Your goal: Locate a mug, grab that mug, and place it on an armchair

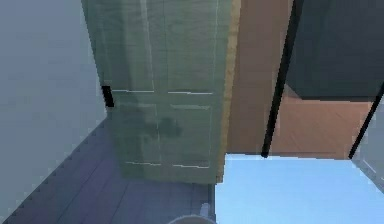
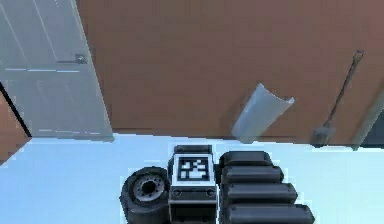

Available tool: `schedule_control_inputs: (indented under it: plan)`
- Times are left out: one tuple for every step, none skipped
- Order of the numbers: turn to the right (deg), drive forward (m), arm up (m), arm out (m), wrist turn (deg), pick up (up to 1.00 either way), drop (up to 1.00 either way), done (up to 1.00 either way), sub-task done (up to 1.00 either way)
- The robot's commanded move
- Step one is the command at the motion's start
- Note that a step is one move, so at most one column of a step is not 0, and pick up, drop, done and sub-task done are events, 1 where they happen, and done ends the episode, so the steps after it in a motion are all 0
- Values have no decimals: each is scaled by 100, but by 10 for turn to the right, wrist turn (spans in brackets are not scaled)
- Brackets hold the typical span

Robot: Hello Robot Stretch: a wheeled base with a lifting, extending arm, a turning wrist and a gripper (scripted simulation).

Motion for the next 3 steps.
schedule_control_inputs:
  plan:
    - [0,5,0,0,0,0,0,0,0]
    - [-450,0,0,0,0,0,0,0,0]
    - [0,100,0,0,0,0,0,0,0]
